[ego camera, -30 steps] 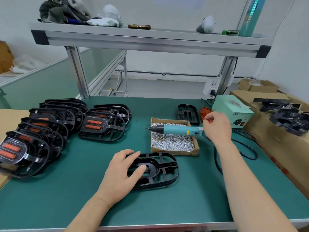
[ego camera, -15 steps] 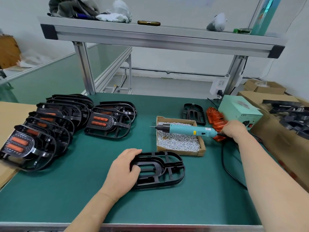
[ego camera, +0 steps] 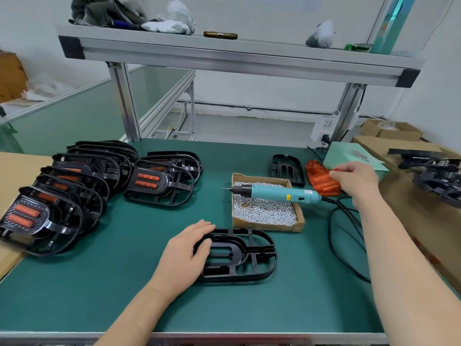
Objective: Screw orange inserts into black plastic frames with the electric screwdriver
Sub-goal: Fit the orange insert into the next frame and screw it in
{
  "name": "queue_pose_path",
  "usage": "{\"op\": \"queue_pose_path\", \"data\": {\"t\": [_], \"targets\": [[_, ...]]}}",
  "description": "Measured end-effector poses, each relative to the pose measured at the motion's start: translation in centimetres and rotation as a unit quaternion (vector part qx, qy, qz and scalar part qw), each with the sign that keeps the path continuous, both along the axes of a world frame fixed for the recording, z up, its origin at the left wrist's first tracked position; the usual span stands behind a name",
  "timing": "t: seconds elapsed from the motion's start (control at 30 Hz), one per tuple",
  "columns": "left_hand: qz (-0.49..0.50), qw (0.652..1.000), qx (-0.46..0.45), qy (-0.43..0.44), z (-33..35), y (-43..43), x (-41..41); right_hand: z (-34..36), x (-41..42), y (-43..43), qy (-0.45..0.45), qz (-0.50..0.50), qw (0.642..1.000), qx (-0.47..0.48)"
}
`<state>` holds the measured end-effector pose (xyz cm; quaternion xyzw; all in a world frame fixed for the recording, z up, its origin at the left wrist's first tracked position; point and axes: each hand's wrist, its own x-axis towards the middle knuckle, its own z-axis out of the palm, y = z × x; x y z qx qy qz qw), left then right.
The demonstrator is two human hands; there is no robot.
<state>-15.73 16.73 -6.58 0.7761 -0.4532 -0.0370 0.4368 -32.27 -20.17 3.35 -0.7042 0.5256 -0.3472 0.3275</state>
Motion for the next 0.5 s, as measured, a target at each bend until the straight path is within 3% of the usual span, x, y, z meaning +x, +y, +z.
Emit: {"op": "queue_pose_path", "data": {"t": [0.3,0.5], "targets": [[0.040,0.999,-0.011,-0.003,-0.1,-0.1,0.0,0.5,1.8,7.7,-0.144,0.127,0.981,0.013],[0.047,0.999,-0.014,0.011,0.1,0.0,-0.1,-1.3,3.8,12.9,-0.150,0.204,0.966,0.051]]}}
